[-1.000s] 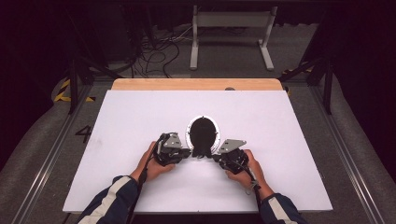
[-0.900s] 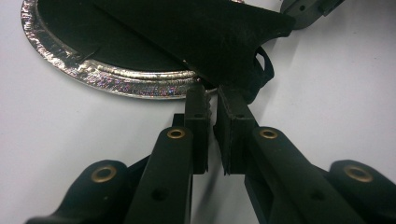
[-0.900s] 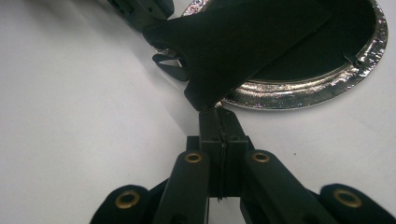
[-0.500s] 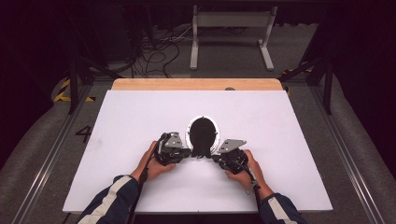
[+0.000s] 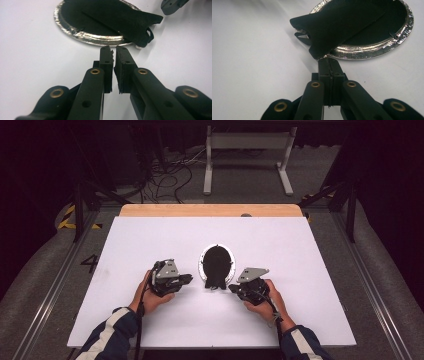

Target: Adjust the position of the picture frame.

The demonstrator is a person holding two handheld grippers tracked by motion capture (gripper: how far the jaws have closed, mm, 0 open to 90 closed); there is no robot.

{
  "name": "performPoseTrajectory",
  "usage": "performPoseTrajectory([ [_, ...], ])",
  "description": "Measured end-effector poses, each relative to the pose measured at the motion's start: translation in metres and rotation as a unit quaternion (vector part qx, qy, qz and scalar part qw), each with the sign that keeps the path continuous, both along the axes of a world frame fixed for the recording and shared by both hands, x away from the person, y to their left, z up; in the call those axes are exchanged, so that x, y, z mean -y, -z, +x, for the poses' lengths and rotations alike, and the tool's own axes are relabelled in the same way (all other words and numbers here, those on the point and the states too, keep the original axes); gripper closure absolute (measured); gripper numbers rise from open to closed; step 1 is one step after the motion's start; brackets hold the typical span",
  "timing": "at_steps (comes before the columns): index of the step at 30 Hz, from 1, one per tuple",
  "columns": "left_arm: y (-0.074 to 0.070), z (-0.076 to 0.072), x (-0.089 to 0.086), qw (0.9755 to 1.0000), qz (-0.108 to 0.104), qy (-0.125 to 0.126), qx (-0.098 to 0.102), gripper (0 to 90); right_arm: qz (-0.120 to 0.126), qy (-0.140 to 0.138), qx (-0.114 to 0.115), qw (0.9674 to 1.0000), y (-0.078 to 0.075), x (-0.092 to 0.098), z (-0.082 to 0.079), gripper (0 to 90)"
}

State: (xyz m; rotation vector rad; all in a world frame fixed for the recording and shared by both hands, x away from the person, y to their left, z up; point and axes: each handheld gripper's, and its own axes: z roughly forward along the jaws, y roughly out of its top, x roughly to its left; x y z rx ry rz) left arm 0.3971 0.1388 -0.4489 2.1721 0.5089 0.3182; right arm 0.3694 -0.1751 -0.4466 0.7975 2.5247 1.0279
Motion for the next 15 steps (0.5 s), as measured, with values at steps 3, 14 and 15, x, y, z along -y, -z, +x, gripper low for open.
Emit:
performPoseTrajectory([
  [3,-0.002,-0.006,-0.017,0.9999,-0.007,-0.013,0.006,82.2,0.006,-0.001,0.000,1.0000,-0.004,0.003,-0.001,90.0],
  [14,0.003,-0.016,-0.039,0.9996,-0.007,-0.028,-0.005,67.1,0.006,0.003,0.005,1.0000,-0.009,0.013,-0.007,87.0],
  [15,0.002,-0.017,-0.041,0.9996,-0.007,-0.027,-0.004,67.3,0.006,0.002,0.005,1.0000,-0.009,0.013,-0.007,86.7],
])
